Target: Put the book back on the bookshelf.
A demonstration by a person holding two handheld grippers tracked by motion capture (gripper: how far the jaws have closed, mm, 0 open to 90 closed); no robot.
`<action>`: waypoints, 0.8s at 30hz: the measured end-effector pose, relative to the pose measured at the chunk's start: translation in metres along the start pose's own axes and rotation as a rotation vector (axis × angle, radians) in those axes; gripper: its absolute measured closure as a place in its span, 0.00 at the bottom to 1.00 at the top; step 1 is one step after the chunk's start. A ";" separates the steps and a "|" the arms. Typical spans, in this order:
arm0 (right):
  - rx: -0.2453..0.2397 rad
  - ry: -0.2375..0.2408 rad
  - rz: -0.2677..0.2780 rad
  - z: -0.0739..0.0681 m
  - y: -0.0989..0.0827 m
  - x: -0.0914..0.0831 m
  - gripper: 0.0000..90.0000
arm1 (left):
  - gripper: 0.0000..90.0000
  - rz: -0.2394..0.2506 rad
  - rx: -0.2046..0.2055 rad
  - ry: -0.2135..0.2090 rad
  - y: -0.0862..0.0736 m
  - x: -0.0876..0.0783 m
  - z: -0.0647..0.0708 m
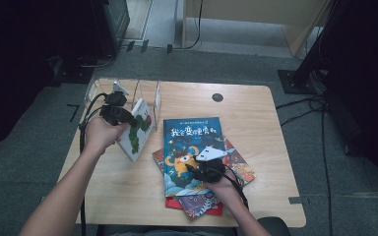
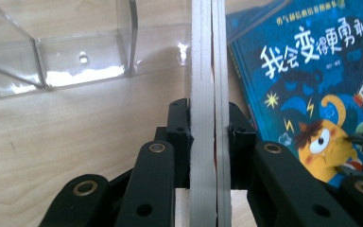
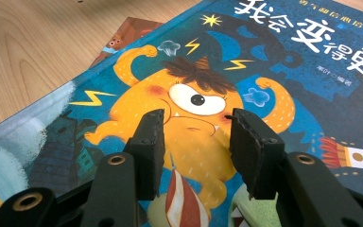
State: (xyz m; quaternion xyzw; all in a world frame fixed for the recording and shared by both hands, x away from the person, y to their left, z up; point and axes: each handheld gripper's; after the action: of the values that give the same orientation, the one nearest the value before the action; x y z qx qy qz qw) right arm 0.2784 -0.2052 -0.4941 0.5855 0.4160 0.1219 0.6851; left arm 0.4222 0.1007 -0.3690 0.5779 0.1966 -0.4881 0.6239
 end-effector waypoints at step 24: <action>-0.001 0.002 0.001 0.000 0.000 0.001 0.63 | 0.86 0.044 -0.119 0.027 0.047 0.036 -0.001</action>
State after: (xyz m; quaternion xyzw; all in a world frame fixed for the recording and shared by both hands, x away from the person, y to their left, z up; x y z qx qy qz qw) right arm 0.2794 -0.2048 -0.4941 0.5851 0.4161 0.1231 0.6851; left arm 0.4775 0.0816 -0.3733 0.5506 0.2207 -0.4537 0.6650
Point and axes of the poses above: each handheld gripper's, and its own axes: x roughly forward along the jaws, y roughly out of its top, z roughly to its right, and after that the axes turned 14 degrees about z, right-handed
